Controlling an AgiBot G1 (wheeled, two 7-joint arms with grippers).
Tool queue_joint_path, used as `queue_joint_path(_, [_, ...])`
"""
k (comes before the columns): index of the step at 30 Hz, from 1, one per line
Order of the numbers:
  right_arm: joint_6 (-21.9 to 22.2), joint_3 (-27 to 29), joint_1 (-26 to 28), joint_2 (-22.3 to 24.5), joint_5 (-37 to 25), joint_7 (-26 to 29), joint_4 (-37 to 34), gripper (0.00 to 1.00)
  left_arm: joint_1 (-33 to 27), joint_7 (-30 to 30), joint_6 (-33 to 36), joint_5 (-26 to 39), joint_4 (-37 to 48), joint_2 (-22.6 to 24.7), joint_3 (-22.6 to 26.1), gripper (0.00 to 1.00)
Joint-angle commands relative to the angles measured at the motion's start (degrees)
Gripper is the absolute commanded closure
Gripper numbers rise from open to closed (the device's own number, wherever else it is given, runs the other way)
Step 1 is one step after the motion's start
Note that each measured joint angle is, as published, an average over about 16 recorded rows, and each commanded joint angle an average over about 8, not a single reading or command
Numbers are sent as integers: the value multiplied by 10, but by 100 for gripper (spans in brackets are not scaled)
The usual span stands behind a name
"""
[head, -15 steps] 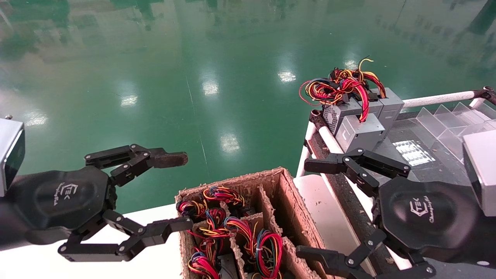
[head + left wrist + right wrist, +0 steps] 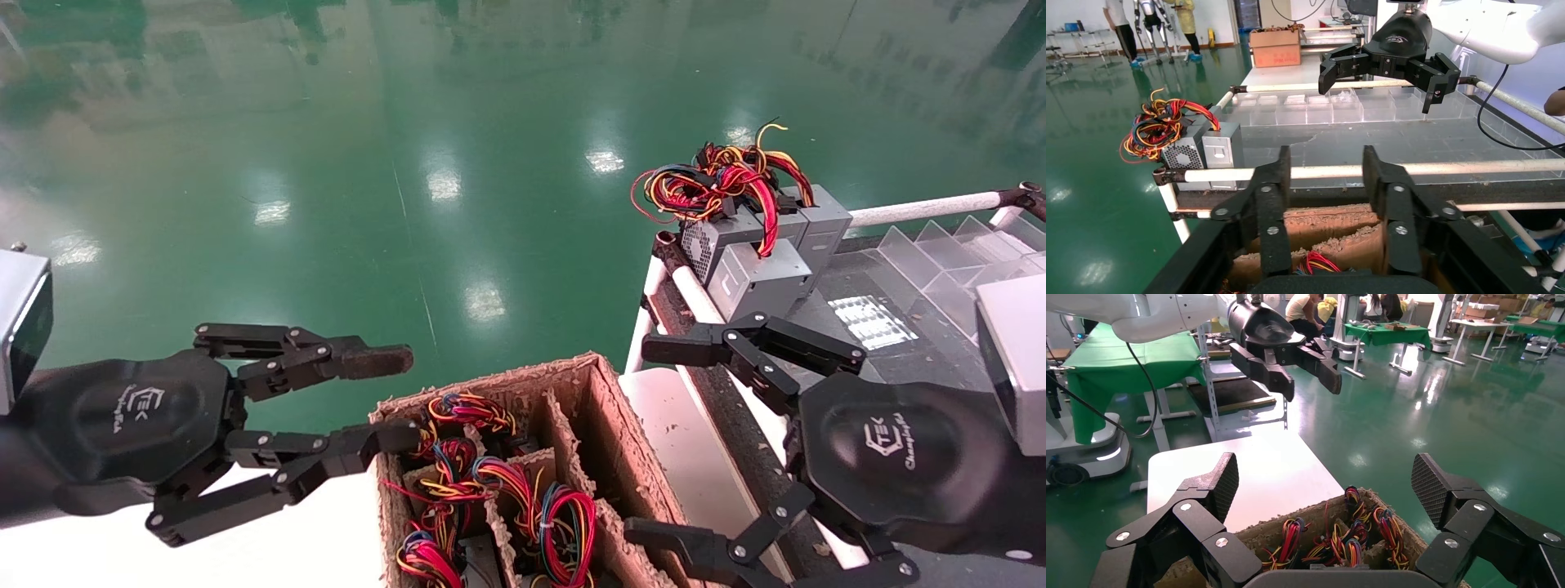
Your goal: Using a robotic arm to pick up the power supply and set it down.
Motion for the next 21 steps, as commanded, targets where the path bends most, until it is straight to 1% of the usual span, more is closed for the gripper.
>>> queue_joint_path(1, [0, 0, 0, 0, 0, 0, 0, 0, 0, 0, 0, 0, 0, 0, 0, 100])
queue_joint_path(14, [0, 0, 0, 0, 0, 0, 0, 0, 0, 0, 0, 0, 0, 0, 0, 100])
queue_joint_path(15, [0, 0, 0, 0, 0, 0, 0, 0, 0, 0, 0, 0, 0, 0, 0, 96])
queue_joint_path(16, [0, 0, 0, 0, 0, 0, 0, 0, 0, 0, 0, 0, 0, 0, 0, 88])
queue_joint_path(21, [0, 0, 0, 0, 0, 0, 0, 0, 0, 0, 0, 0, 0, 0, 0, 25])
